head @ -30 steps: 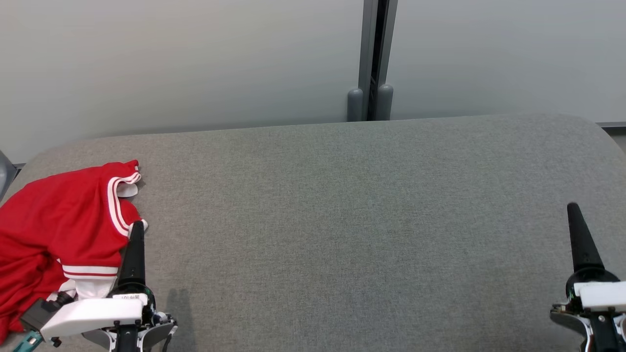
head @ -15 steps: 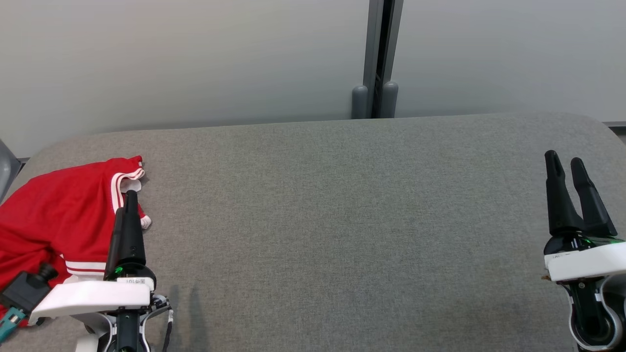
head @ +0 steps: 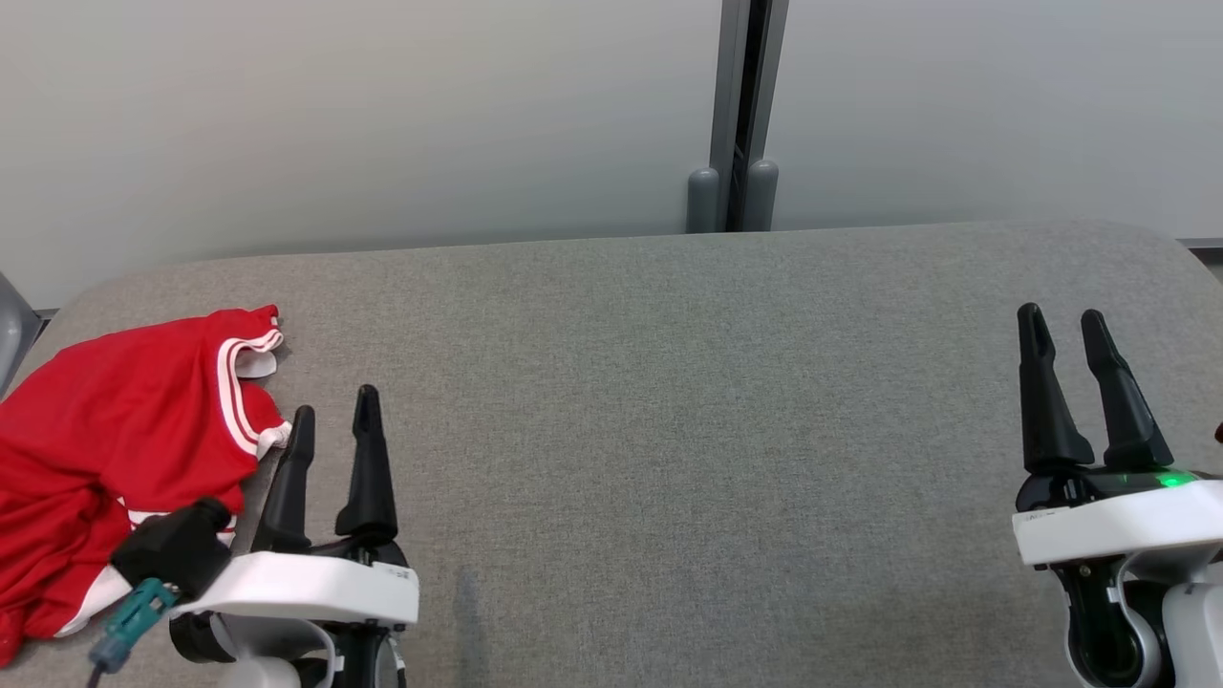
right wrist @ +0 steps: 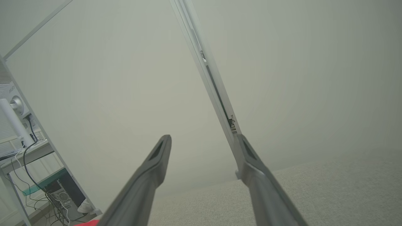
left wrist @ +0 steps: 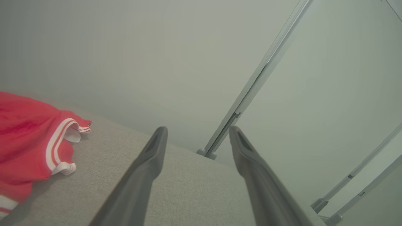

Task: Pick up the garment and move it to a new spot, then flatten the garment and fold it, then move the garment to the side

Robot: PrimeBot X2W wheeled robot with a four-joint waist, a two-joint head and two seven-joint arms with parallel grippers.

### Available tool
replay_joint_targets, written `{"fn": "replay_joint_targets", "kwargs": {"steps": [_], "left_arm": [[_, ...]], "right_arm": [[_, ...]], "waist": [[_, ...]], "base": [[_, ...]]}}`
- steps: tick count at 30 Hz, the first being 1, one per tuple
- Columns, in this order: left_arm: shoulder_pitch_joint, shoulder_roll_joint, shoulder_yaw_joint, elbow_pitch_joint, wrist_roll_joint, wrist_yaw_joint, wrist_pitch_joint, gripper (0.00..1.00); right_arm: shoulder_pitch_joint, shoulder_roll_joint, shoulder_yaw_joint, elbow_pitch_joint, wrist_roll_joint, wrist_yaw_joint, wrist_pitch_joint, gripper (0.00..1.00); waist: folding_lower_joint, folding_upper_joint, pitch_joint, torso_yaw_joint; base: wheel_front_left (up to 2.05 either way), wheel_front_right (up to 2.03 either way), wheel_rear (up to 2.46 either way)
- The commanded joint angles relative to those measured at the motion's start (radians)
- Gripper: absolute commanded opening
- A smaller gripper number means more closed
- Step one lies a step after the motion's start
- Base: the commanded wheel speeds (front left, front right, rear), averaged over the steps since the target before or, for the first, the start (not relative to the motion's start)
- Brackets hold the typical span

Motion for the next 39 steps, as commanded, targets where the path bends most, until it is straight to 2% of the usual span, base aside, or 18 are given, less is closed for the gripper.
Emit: {"fn": "replay_joint_targets", "kwargs": {"steps": [1,10,15,23,28,34,37,39], "left_arm": [[-0.004,0.004,-0.013,-0.010,0.053,0.019,-0.011,1.00],[0.012,0.044,-0.114,0.067,0.200,0.085,-0.033,1.00],[0.015,0.065,-0.175,0.119,0.245,0.089,-0.042,1.00],[0.009,0.066,-0.208,0.127,0.295,0.147,-0.059,1.00],[0.016,0.073,-0.222,0.105,0.332,0.160,-0.069,1.00],[0.036,0.064,-0.224,0.090,0.350,0.142,-0.081,1.00],[0.051,0.048,-0.214,0.090,0.307,0.072,-0.086,1.00],[0.054,0.045,-0.191,0.090,0.322,0.049,-0.091,1.00]], "right_arm": [[0.004,0.001,0.005,-0.009,-0.032,0.001,-0.014,1.00],[0.043,0.019,0.006,0.058,-0.102,0.001,-0.042,1.00],[0.054,0.020,0.006,0.097,-0.125,0.001,-0.054,1.00],[0.063,0.019,0.017,0.135,-0.180,0.002,-0.076,1.00],[0.067,0.018,0.034,0.152,-0.215,0.002,-0.089,1.00],[0.060,0.017,0.053,0.178,-0.235,0.002,-0.104,1.00],[0.057,0.016,0.059,0.179,-0.253,0.002,-0.111,1.00],[0.058,0.016,0.061,0.179,-0.268,0.002,-0.116,1.00]], "waist": [[0.0000,0.0000,0.000,0.000],[0.0000,0.0000,-0.007,0.001],[0.0000,0.0000,-0.011,0.002],[0.0000,0.0000,-0.015,0.005],[0.0000,0.0000,-0.017,0.004],[0.0000,0.0000,-0.020,0.001],[0.0000,0.0000,-0.020,-0.002],[0.0000,0.0000,-0.020,-0.002]], "base": [[0.00,0.00,0.00],[0.00,0.00,0.00],[0.00,0.00,0.00],[0.00,0.00,0.00],[0.00,0.00,0.00],[0.00,0.00,0.00],[0.00,0.00,0.00],[0.00,0.00,0.00]]}}
